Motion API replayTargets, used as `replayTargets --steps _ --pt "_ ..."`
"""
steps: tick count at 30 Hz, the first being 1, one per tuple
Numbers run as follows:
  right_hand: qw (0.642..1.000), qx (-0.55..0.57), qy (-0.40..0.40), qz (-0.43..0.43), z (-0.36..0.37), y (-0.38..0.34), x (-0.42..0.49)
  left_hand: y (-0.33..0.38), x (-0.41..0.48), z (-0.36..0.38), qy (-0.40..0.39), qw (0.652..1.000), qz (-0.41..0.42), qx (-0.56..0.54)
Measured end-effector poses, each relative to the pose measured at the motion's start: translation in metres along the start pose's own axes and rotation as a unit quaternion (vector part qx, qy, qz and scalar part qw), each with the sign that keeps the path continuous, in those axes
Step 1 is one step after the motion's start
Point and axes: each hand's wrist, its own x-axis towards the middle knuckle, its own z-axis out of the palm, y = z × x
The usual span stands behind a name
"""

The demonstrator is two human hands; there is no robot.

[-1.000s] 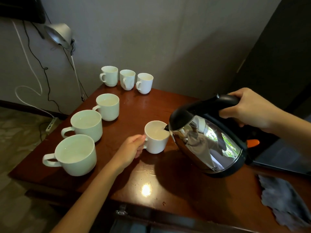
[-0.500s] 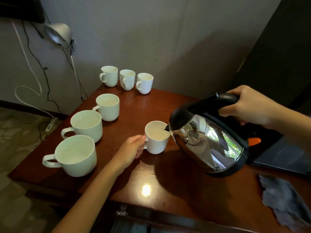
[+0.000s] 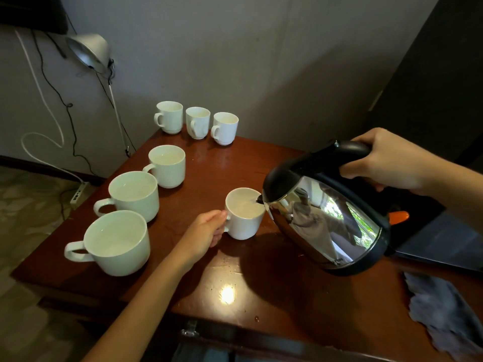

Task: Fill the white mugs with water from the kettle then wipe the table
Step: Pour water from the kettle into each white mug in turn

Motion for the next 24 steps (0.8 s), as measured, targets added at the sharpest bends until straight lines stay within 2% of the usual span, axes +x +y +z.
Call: replayTargets --steps 24 --pt "1.0 -0.01 -0.01 -0.001 -0.0004 0.0013 0.0041 -0.0013 0.0009 -0.0003 -0.001 1.0 0.003 -0.007"
